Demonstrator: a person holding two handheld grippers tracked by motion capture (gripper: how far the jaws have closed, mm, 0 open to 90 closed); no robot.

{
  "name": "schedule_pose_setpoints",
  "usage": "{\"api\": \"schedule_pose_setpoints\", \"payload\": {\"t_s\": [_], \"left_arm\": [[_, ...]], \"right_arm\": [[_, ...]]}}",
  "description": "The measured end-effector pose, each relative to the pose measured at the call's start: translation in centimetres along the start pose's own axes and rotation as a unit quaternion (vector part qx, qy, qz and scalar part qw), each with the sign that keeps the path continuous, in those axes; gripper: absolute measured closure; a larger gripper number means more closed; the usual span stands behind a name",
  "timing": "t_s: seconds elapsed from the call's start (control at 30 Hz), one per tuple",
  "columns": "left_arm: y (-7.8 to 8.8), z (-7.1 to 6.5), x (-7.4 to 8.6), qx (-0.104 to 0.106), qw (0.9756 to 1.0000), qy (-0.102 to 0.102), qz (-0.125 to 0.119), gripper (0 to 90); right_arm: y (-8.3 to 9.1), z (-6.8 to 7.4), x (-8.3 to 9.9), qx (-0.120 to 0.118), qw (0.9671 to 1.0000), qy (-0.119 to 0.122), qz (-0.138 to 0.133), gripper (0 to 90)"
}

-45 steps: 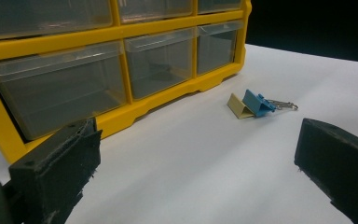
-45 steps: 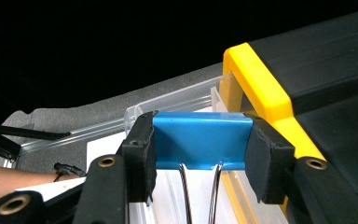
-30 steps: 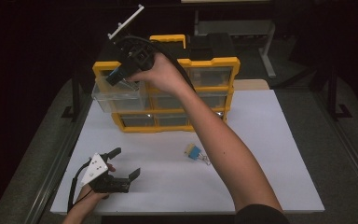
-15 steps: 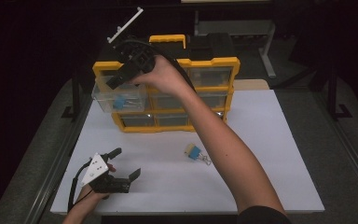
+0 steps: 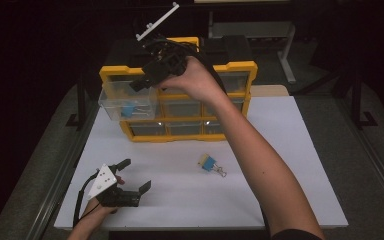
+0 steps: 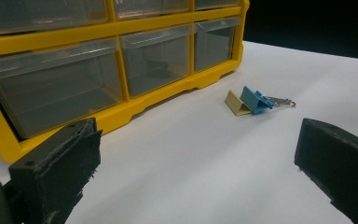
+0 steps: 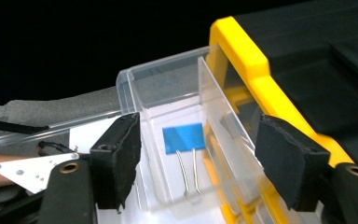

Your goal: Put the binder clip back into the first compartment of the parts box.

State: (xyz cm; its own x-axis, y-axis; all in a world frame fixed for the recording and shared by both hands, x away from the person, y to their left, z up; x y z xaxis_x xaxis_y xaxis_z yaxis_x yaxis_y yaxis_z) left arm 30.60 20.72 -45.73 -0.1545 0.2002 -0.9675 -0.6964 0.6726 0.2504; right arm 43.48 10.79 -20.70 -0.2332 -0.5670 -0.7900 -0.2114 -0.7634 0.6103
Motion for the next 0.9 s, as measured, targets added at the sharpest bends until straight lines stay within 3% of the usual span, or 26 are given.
{"api": "schedule_pose_setpoints", "payload": {"t_s": [0.2, 0.23, 0.37, 0.4, 0.9], "left_arm": [[0.0, 0.0, 0.0, 0.0, 1.0, -0.002, 0.002, 0.0], [0.0, 0.0, 0.1, 0.0, 1.0, -0.002, 0.002, 0.0], [0.0, 0.0, 0.0, -0.001, 1.0, 0.004, -0.001, 0.0], [-0.1, 0.0, 0.0, -0.002, 1.0, 0.005, -0.002, 0.0], [-0.1, 0.1, 0.1, -0.001, 1.0, 0.0, -0.001, 0.0]], "right_arm": [[1.1, -0.2, 0.8, 0.01, 0.9999, 0.006, -0.007, 26.1], [1.4, 0.0, 1.2, 0.011, 0.9999, -0.005, -0.007, 24.8], [1.7, 0.1, 1.5, 0.013, 0.9998, -0.01, -0.007, 23.0], [1.9, -0.1, 2.2, 0.022, 0.9997, -0.004, -0.006, 20.6], [2.1, -0.4, 5.8, 0.038, 0.9993, -0.003, -0.002, 14.7]]}}
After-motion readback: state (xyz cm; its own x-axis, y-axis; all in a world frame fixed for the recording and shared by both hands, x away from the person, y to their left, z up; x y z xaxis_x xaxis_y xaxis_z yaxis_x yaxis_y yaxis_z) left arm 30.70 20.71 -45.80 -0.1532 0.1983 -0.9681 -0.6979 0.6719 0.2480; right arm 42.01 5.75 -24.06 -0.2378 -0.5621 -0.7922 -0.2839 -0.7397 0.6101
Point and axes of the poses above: each handheld gripper's, and its own axes: y roughly backward along the jaws, x roughly out of its underside, z roughly to its left, the point moved 9 cm from there along -y, roughly forward along the jaws
